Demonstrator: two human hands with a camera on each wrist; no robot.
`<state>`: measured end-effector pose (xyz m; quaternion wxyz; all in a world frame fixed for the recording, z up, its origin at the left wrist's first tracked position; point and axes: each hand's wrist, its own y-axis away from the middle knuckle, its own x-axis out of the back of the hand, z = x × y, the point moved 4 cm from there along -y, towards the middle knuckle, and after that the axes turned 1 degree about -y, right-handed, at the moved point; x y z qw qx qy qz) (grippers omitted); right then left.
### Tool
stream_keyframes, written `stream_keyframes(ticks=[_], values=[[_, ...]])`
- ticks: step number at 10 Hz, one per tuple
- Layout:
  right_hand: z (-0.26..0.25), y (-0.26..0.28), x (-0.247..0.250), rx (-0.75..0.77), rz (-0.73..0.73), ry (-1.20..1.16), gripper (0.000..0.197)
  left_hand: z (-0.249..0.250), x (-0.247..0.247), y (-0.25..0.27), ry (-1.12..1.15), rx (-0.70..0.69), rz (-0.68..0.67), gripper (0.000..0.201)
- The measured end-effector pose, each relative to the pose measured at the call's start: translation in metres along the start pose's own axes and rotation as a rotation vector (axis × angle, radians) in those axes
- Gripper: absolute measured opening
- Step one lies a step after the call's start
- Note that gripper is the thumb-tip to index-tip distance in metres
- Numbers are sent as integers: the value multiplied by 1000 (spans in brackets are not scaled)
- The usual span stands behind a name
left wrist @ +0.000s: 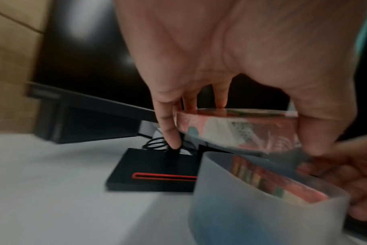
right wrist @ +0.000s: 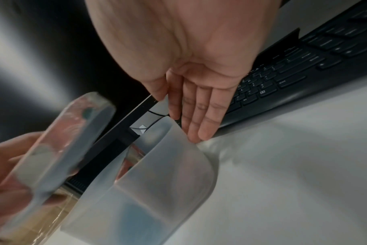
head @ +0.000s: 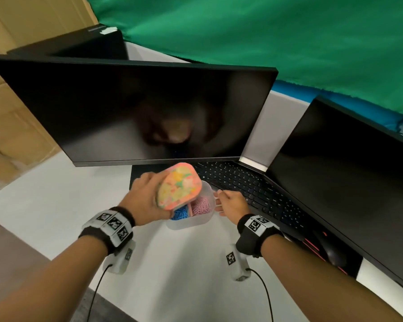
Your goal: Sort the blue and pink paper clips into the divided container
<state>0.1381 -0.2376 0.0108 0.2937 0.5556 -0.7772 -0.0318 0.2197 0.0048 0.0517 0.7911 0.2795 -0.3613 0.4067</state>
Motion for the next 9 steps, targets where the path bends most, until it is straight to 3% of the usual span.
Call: stream_keyframes(ticks=[2, 3, 7, 8, 9], values=[[1, 5, -2, 42, 25, -46, 35, 32, -30, -23, -236, -69, -178, 110], [3, 7, -4, 68, -6, -2, 24, 32, -36, -25, -270, -65, -217, 111], [7, 5, -6, 56, 25, 35, 29, 30, -43, -25, -329, -63, -235, 115], [10, 16, -2, 73, 0, 70, 32, 30, -42, -18, -296, -67, -193, 122], [45, 52, 2, 92, 28, 243, 66, 29, -47, 12, -289, -228, 78, 114]])
